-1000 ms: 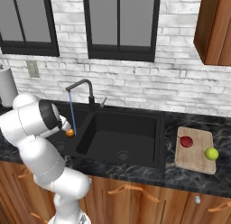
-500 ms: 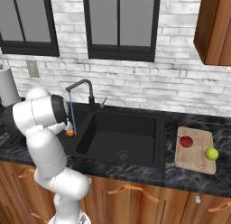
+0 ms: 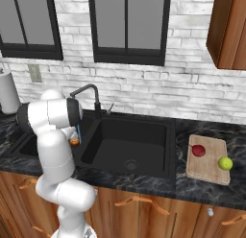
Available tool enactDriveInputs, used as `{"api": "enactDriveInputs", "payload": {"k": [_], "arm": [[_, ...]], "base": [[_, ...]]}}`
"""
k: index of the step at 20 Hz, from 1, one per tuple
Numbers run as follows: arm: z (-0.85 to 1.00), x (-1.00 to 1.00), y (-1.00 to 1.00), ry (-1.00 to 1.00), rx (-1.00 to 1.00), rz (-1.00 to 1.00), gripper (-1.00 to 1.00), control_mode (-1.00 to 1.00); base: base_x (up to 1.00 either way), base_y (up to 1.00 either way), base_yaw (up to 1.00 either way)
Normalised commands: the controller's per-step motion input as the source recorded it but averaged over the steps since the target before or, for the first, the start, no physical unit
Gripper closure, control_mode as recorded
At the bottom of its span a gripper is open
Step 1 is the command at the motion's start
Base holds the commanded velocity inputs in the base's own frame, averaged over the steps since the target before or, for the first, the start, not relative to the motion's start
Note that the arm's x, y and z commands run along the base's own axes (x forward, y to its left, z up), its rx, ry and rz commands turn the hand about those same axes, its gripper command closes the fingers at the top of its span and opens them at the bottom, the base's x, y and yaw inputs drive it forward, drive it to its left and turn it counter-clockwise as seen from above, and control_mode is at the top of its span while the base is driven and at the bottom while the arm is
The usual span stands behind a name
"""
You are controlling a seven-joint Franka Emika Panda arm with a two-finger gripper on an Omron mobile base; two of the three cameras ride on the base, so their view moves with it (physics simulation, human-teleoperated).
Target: Pick the pear, pear, orange from the sink and place them on the cutting board to airdry. Then turn off the sink faucet.
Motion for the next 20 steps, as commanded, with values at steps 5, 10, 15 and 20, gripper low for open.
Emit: {"api": "enactDriveInputs", "payload": {"k": [5,10,15,20], "arm": [[-0.16,0.19,0.0,0.0,0.0,0.0,-1.0,-1.0],[-0.11,0.23,0.0,0.0,0.0,0.0,-1.0,-1.0],[-0.11,0.26,0.01,0.0,0.0,0.0,-1.0,-1.0],[-0.12,0.27,0.03,0.02,0.0,0.0,-1.0,-1.0]], "base": [[0.0,0.0,0.0],[0.0,0.0,0.0],[0.0,0.0,0.0],[0.0,0.0,0.0]]}}
